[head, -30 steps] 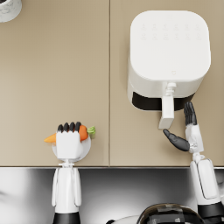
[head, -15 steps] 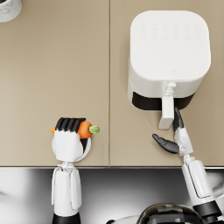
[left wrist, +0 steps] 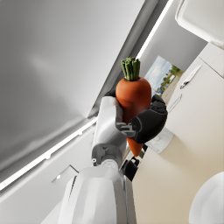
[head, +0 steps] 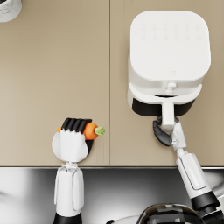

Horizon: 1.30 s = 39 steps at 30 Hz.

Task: Pick up the carrot and place it into the air fryer

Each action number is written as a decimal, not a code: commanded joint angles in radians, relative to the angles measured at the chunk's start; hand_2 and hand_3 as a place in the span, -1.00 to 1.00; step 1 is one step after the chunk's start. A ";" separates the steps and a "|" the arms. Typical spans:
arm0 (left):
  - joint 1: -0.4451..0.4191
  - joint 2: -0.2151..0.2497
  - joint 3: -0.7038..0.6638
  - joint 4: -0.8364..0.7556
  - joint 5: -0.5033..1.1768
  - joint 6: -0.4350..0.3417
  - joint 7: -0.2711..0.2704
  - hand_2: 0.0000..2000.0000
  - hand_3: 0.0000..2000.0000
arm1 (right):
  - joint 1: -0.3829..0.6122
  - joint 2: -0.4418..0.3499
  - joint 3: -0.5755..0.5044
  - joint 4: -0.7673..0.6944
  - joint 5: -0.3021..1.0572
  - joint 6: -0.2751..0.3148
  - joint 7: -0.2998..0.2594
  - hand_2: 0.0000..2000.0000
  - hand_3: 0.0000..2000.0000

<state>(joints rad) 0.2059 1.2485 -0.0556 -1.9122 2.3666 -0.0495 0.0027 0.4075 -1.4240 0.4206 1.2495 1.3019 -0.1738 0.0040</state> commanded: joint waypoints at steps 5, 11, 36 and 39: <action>0.047 0.010 0.064 -0.013 0.000 0.000 0.000 1.00 1.00 | -0.115 0.225 0.257 0.377 -0.003 -0.048 -0.008 1.00 1.00; 0.200 0.094 0.199 0.053 0.000 0.000 0.000 1.00 1.00 | -0.206 0.392 0.284 0.664 -0.007 -0.006 -0.016 1.00 1.00; 0.199 -0.067 0.291 0.028 0.001 0.048 -0.002 -1.00 -1.00 | -0.083 0.496 0.454 0.673 -0.009 0.087 -0.004 1.00 1.00; 0.097 -0.099 0.183 -0.046 0.000 0.049 -0.002 -1.00 -1.00 | -0.049 0.478 0.427 0.665 -0.009 0.108 -0.005 1.00 1.00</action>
<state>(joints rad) 0.3795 1.1868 0.2272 -1.8790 2.3668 -0.0007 0.0002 0.3167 -0.8106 0.8310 1.7657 1.2932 -0.0486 -0.0023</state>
